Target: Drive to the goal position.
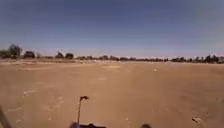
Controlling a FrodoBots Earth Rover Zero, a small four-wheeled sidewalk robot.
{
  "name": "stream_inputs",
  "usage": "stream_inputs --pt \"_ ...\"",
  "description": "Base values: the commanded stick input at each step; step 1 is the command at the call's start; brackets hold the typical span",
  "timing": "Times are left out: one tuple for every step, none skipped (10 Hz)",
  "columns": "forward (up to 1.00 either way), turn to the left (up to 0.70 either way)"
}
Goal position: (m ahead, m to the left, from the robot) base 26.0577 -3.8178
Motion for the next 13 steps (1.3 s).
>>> stream_inputs --pt "0.7 0.0" --pt "0.7 0.0" --pt "0.7 0.0" --pt "0.7 0.0" --pt "0.7 0.0" --pt "0.7 0.0" --pt "0.7 0.0" --pt "0.7 0.0" --pt "0.7 0.0" --pt "0.7 0.0" --pt "0.7 0.0" --pt "0.7 0.0" --pt "0.7 -0.35"
